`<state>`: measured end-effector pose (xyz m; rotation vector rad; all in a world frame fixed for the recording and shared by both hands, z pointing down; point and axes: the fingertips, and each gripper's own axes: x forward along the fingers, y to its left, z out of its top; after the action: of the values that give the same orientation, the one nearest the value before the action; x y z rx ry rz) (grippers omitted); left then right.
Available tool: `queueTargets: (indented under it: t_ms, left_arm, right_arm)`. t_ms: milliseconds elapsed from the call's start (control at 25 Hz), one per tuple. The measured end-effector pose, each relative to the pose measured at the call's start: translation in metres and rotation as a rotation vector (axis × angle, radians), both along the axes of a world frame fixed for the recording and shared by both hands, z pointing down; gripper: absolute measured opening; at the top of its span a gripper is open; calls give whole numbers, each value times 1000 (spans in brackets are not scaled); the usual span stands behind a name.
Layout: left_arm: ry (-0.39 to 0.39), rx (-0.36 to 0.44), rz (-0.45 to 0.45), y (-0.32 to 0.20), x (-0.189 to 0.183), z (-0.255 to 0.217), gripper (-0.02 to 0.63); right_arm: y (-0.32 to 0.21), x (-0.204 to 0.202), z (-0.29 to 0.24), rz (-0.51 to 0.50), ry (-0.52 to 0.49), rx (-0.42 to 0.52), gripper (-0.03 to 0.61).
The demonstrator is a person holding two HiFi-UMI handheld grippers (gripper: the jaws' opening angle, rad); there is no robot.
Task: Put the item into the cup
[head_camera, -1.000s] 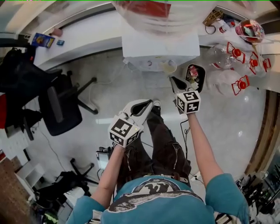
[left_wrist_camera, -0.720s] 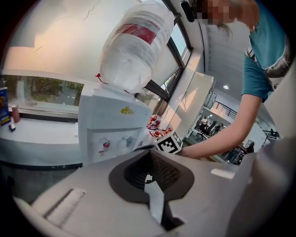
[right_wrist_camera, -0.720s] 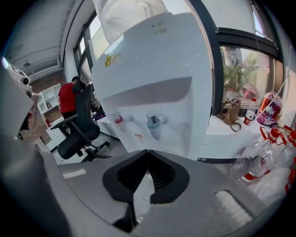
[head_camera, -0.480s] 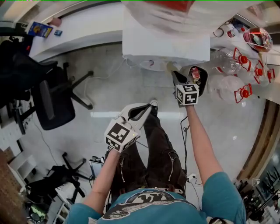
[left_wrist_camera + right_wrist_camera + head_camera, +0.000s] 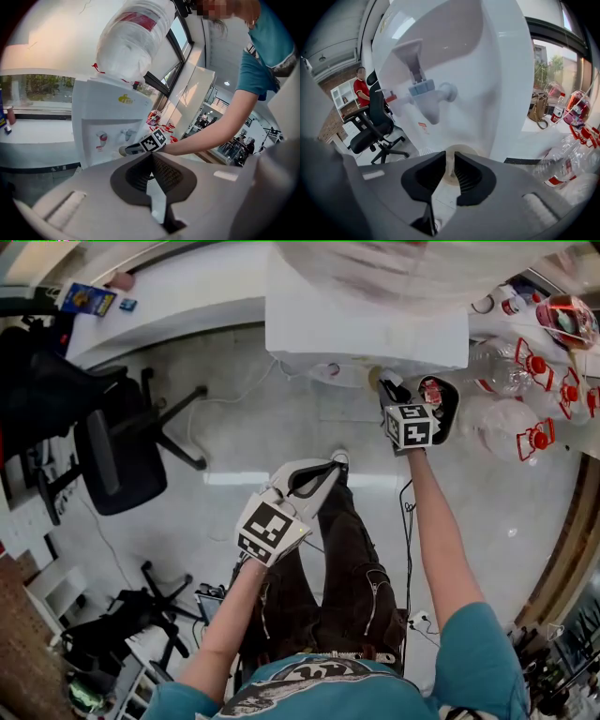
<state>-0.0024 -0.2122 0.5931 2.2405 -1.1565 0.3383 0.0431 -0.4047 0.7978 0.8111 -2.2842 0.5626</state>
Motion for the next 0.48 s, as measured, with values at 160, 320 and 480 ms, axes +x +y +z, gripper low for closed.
queueTargets:
  t_ms: [160,320,480]
  left_arm:
    - [-3,1,20,0,2,-2,11]
    - [-13,-4,40,5,4,-3,11]
    - [-17,3,58,9,5,-10,11]
  right_arm:
    - [2,1,4,-15,12,-11,69]
    - [6,0,0,-26,7,-16,81]
    - [11,0,-9,-29,-5,-17,83]
